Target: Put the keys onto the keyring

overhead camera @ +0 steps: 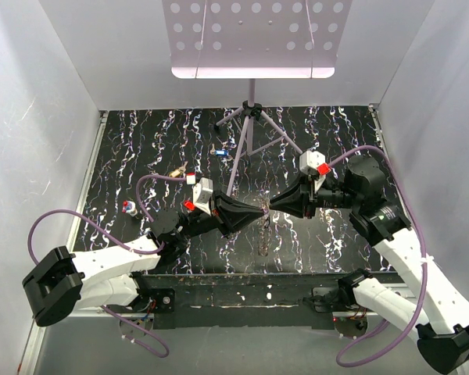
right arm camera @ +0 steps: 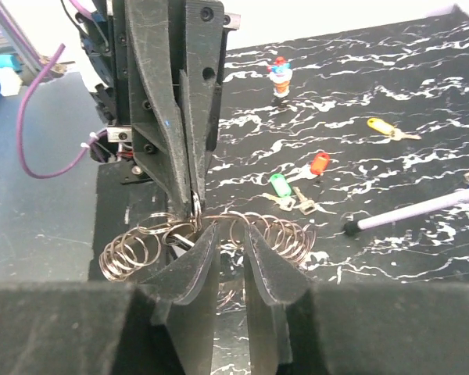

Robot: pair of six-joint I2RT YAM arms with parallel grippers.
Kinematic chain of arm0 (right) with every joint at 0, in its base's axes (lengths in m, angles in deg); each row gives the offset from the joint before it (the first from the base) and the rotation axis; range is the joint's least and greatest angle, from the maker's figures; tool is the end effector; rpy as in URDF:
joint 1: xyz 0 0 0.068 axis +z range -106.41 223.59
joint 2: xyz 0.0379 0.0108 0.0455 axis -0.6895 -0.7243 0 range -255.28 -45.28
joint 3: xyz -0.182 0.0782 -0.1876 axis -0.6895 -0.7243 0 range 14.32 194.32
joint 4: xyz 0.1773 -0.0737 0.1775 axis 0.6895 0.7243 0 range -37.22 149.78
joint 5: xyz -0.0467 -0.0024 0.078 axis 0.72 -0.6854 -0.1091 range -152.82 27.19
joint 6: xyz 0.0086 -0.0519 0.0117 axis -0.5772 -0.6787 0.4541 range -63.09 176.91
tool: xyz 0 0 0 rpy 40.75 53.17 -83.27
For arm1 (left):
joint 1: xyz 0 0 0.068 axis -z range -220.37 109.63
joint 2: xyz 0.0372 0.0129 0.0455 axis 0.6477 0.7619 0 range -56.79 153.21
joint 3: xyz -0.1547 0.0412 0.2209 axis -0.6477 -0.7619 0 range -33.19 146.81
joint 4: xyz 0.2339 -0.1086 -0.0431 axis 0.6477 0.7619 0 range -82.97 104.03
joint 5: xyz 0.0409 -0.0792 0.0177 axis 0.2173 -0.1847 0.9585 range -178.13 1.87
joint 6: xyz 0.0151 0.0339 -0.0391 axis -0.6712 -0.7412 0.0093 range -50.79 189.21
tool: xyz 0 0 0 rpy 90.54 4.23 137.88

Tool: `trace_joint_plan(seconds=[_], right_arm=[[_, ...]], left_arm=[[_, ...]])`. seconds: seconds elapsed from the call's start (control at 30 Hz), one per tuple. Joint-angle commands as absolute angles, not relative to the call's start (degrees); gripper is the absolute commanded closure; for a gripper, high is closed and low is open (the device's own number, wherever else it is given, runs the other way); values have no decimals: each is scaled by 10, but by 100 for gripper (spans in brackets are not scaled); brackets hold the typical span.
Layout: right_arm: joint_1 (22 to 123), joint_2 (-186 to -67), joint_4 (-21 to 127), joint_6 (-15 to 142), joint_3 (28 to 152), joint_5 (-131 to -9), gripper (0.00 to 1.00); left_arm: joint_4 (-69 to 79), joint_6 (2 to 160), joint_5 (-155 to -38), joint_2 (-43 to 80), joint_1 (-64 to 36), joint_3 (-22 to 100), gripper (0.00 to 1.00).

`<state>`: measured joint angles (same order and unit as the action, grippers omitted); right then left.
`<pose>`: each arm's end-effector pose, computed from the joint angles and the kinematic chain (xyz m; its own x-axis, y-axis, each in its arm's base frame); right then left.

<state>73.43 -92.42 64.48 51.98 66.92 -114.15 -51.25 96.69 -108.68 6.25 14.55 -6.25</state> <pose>0.1374 0.1108 0.3796 -0.0094 -0.0673 -0.9977 -0.9886 0.1505 -0.0009 0.1238 -0.1979 0.2935 -0.2473 -0.3996 -0.8827 0.9457 0.0988 -0.3097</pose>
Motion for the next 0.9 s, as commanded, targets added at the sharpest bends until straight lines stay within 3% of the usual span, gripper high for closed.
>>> trace_joint_plan(seconds=[0.0, 0.87], right_arm=[[728, -925, 614, 549, 685, -1205, 75], [729, -950, 596, 562, 681, -1239, 76]], left_arm=[[-526, 958, -1098, 45, 143, -49, 100], [-541, 966, -1092, 48, 142, -51, 100]])
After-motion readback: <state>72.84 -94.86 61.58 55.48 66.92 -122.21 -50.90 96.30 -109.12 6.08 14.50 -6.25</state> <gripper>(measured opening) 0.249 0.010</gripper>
